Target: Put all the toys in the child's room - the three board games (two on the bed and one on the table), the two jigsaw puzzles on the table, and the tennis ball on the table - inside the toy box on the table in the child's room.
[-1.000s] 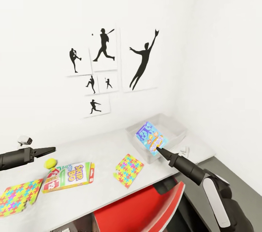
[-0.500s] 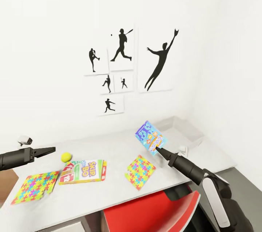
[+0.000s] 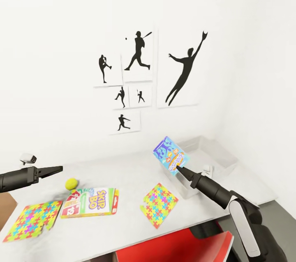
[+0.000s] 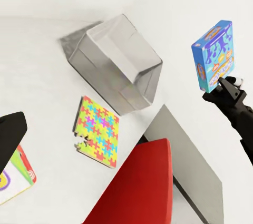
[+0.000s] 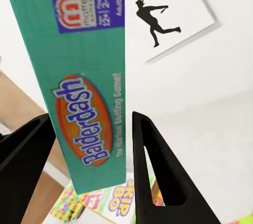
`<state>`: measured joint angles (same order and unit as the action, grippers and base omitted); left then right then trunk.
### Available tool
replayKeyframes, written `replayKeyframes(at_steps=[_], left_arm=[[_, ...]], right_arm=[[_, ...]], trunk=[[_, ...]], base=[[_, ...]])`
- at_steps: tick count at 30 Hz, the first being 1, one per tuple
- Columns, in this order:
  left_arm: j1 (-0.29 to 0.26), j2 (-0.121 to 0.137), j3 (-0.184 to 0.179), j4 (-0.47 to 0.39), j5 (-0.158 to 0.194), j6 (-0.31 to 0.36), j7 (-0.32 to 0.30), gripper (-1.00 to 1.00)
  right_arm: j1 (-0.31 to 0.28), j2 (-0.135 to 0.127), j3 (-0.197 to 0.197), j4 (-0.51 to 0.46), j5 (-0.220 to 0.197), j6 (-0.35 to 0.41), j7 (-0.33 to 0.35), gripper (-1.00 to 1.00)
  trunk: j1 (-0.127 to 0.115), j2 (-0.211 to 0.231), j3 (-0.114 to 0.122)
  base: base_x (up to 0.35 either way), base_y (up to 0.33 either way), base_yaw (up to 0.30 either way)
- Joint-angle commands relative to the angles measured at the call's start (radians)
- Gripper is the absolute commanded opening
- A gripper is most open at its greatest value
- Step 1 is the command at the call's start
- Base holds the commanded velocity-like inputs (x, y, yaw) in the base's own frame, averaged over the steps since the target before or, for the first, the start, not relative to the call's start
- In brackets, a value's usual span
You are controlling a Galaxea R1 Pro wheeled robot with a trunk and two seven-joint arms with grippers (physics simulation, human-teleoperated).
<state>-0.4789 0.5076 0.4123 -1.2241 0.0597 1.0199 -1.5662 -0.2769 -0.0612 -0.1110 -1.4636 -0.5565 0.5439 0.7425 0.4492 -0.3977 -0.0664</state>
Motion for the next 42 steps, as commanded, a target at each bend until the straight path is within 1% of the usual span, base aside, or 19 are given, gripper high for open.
replayKeyframes(at_steps=[1,10,20,42], left_arm=[[-0.001,0.000,0.000,0.000,-0.001,0.011,-0.005,1.00],[-0.001,0.000,-0.001,0.000,-0.001,0.010,-0.005,1.00],[-0.001,0.000,-0.002,0.000,-0.001,0.009,-0.005,1.00],[-0.001,0.000,-0.002,0.000,-0.001,0.009,-0.005,1.00]], right_arm=[[-0.001,0.000,-0.001,-0.001,-0.007,0.007,0.001,-1.00],[-0.001,-0.001,-0.001,0.000,-0.007,0.008,0.003,-1.00],[-0.001,-0.002,-0.001,0.000,-0.007,0.007,0.005,-1.00],[-0.001,-0.003,-0.001,0.000,-0.008,0.008,0.005,-1.00]], trunk=[[0.001,-0.002,-0.002],[0.001,-0.002,-0.002],[0.001,-0.002,-0.002],[0.001,-0.002,-0.002]], base=[[0.054,-0.045,0.148],[0.083,-0.013,0.114],[0.066,-0.110,0.006],[0.055,-0.005,0.000]])
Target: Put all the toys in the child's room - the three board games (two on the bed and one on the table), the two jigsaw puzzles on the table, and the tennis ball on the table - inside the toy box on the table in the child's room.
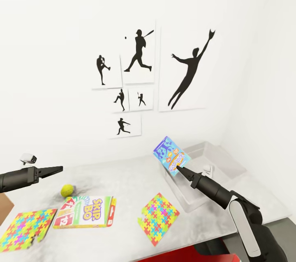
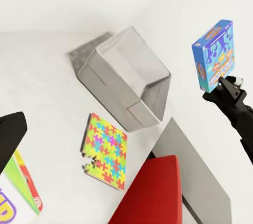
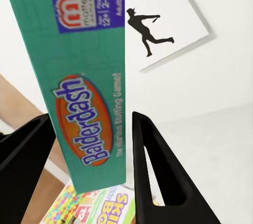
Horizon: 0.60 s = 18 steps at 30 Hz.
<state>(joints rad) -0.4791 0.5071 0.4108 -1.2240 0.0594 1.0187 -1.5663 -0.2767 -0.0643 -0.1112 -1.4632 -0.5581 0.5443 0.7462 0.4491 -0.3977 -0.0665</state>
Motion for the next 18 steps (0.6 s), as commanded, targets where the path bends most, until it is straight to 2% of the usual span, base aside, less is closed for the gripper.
replayKeyframes(at_steps=[1,18], left_arm=[[-0.001,0.000,0.000,0.000,-0.001,0.010,-0.005,1.00],[-0.001,0.000,0.000,0.000,0.000,0.005,-0.005,1.00]], right_arm=[[-0.001,0.000,-0.001,0.000,-0.006,0.008,0.001,-1.00],[-0.001,-0.003,-0.008,0.006,-0.007,0.009,0.000,-1.00]], trunk=[[0.001,-0.002,-0.002],[0.001,-0.002,-0.002]], base=[[0.082,0.000,0.000],[0.007,0.000,0.000]])
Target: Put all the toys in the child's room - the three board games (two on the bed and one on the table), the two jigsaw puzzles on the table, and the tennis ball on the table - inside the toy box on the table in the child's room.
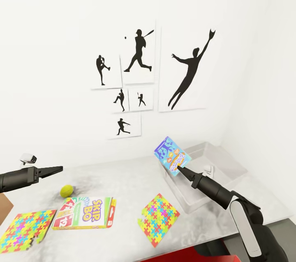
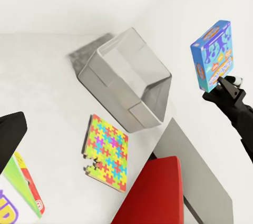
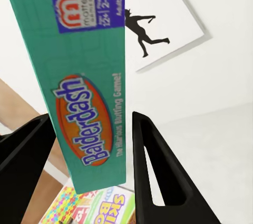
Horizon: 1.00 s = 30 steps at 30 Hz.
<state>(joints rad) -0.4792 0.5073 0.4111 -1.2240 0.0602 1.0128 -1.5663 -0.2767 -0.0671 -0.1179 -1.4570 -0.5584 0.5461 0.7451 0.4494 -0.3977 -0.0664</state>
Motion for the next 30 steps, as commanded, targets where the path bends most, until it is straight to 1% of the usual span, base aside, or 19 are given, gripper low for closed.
replayKeyframes(at_steps=[1,11,15,16,17,18,20,21,23,25,26,29,30], left_arm=[[-0.001,0.000,0.000,0.000,-0.001,0.011,-0.004,1.00],[0.000,0.000,0.001,0.000,-0.002,0.010,-0.004,1.00],[-0.001,0.000,0.000,0.000,-0.001,0.010,-0.004,1.00],[-0.001,0.000,0.000,0.000,-0.001,0.010,-0.004,1.00],[-0.001,-0.001,-0.002,0.000,-0.001,0.010,-0.004,1.00],[-0.001,-0.002,-0.003,0.000,-0.001,0.010,-0.004,1.00],[-0.001,-0.012,-0.003,0.000,-0.001,0.010,-0.004,1.00],[-0.001,-0.015,-0.003,0.000,-0.001,0.010,-0.004,1.00],[0.000,-0.021,-0.003,-0.001,-0.002,0.010,-0.004,1.00],[-0.001,-0.024,-0.003,-0.001,-0.002,0.010,-0.004,1.00],[-0.001,-0.024,-0.003,-0.001,-0.002,0.010,-0.004,1.00],[-0.001,-0.025,-0.003,-0.002,-0.002,0.010,-0.004,1.00],[-0.001,-0.025,-0.004,-0.002,-0.001,0.010,-0.004,1.00]], right_arm=[[-0.001,0.000,-0.001,0.000,-0.007,0.008,0.001,-1.00],[-0.001,-0.003,-0.005,-0.006,-0.021,0.034,0.003,-1.00],[-0.005,-0.001,-0.031,0.003,-0.032,0.117,0.003,-1.00],[-0.013,-0.001,-0.046,0.005,-0.034,0.158,0.002,-1.00],[-0.044,-0.001,-0.072,0.006,-0.035,0.229,0.001,-1.00],[-0.059,-0.001,-0.081,0.007,-0.036,0.255,0.000,-1.00],[-0.129,-0.001,-0.120,0.026,-0.036,0.348,-0.002,-1.00],[-0.147,-0.001,-0.131,0.036,-0.036,0.367,-0.003,-1.00],[-0.215,-0.004,-0.174,0.092,-0.035,0.421,-0.004,-1.00],[-0.282,-0.010,-0.211,0.167,-0.031,0.454,-0.005,-1.00],[-0.298,-0.014,-0.218,0.190,-0.030,0.460,-0.005,-1.00],[-0.381,-0.050,-0.239,0.338,-0.023,0.481,-0.007,-1.00],[-0.393,-0.058,-0.241,0.364,-0.023,0.482,-0.008,-1.00]], trunk=[[0.001,-0.002,-0.002],[0.001,-0.002,-0.002],[0.001,-0.002,-0.002],[0.001,-0.002,-0.002],[0.001,-0.002,-0.002],[0.001,-0.002,-0.002],[0.001,-0.002,-0.002],[0.001,-0.002,-0.002],[0.001,-0.002,-0.002],[0.001,-0.002,-0.002],[0.001,-0.002,-0.002],[0.001,-0.002,-0.002],[0.001,-0.002,-0.002]], base=[[0.000,0.000,0.000],[0.000,0.000,0.000],[0.000,0.000,0.000],[0.000,0.000,0.000],[0.000,0.000,0.000],[0.000,0.000,0.000],[0.000,0.000,0.000],[0.000,0.000,0.000],[0.000,0.000,0.000],[0.000,0.000,0.000],[0.000,0.000,0.000],[0.000,0.000,0.000],[0.000,0.000,0.000]])
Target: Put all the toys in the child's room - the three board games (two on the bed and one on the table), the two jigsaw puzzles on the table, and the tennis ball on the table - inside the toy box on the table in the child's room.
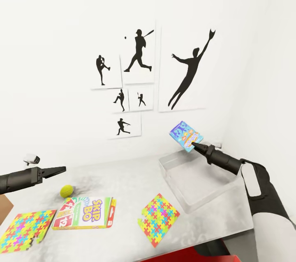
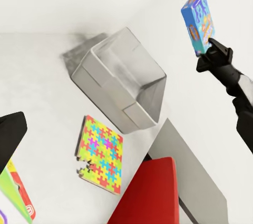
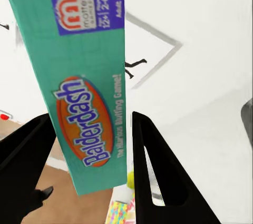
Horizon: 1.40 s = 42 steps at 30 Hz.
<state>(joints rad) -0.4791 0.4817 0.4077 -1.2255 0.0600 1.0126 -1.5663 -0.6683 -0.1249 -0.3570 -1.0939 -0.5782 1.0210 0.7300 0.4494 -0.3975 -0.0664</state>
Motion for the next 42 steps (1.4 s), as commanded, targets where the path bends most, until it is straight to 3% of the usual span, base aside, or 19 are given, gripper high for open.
replayKeyframes(at_steps=[1,4,6,12,19,27,33,42], left_arm=[[-0.001,0.000,0.000,0.000,-0.001,0.011,-0.005,1.00],[-0.001,0.000,0.000,0.000,0.000,0.011,-0.005,1.00],[-0.001,0.000,0.000,0.000,0.000,0.011,-0.005,1.00],[-0.001,0.000,0.002,0.000,0.000,0.011,-0.005,1.00],[-0.001,0.001,0.002,0.000,0.001,0.011,-0.005,1.00],[-0.001,0.001,0.002,0.000,0.001,0.011,-0.005,1.00],[-0.001,0.001,0.003,0.000,0.001,0.011,-0.005,1.00],[-0.001,0.001,0.003,0.000,0.001,0.011,-0.005,1.00]], right_arm=[[-0.025,-0.015,-0.004,0.051,-0.002,0.009,0.001,-1.00],[-0.073,-0.060,-0.008,0.178,-0.003,0.011,-0.051,-1.00],[-0.091,-0.075,-0.009,0.224,-0.007,0.011,-0.092,-1.00],[-0.112,-0.092,-0.036,0.272,-0.016,0.013,-0.162,-1.00],[-0.114,-0.102,-0.043,0.277,-0.017,0.026,-0.168,-1.00],[-0.109,-0.158,-0.093,0.312,-0.018,0.026,-0.169,-1.00],[-0.117,-0.200,-0.102,0.423,-0.016,0.026,-0.169,-1.00],[-0.120,-0.206,-0.101,0.438,-0.013,0.026,-0.170,-1.00]], trunk=[[0.001,-0.002,-0.002],[0.001,-0.002,-0.002],[0.001,-0.002,-0.002],[0.001,-0.002,-0.002],[0.001,-0.002,-0.003],[0.001,-0.002,-0.013],[0.001,-0.002,-0.022],[0.001,-0.002,-0.037]], base=[[0.000,0.000,0.000],[0.000,0.000,0.000],[0.000,0.000,0.000],[0.000,0.000,0.000],[0.000,0.000,0.000],[0.000,0.000,0.000],[0.000,0.000,0.000],[0.000,0.000,0.000]])
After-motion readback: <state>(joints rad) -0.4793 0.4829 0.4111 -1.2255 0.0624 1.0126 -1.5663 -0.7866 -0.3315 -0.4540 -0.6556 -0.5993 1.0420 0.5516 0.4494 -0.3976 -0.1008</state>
